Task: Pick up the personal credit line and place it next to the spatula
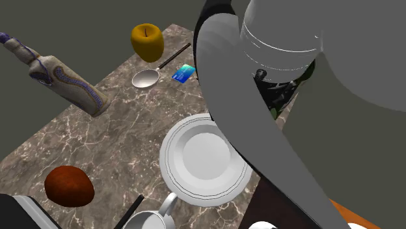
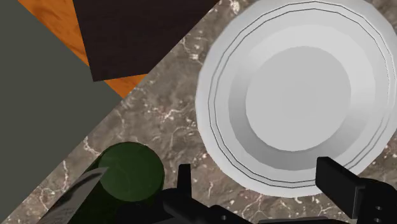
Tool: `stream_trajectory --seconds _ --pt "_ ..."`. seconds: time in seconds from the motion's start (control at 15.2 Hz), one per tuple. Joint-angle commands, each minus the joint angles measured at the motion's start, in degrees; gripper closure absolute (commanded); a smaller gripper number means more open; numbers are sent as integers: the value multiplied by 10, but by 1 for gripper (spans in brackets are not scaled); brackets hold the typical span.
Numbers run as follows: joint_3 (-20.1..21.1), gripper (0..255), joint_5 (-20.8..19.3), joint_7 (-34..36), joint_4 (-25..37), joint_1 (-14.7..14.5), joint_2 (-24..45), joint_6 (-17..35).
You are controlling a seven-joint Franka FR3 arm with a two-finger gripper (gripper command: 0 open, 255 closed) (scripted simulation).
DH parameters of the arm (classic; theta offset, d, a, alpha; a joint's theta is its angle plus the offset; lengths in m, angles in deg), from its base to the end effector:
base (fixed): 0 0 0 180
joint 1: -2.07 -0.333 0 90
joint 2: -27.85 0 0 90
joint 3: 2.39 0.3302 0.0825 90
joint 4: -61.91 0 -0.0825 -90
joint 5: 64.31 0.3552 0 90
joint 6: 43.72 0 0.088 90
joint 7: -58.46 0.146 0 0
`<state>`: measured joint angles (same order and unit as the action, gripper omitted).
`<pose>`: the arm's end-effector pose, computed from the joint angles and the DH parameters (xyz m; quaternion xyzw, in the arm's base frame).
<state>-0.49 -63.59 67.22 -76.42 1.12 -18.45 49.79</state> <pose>0.2675 0.0175 0.5468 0.9983 -0.0568 0.0133 0.0045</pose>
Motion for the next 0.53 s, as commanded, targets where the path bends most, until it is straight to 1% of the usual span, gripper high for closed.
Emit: stream_trajectory --seconds 0.0,0.26,0.46 --pt "0 0 0 0 0 0 0 0" --pt "42 0 14 90 26 17 78 59" --pt "71 0 16 157 56 33 141 98"
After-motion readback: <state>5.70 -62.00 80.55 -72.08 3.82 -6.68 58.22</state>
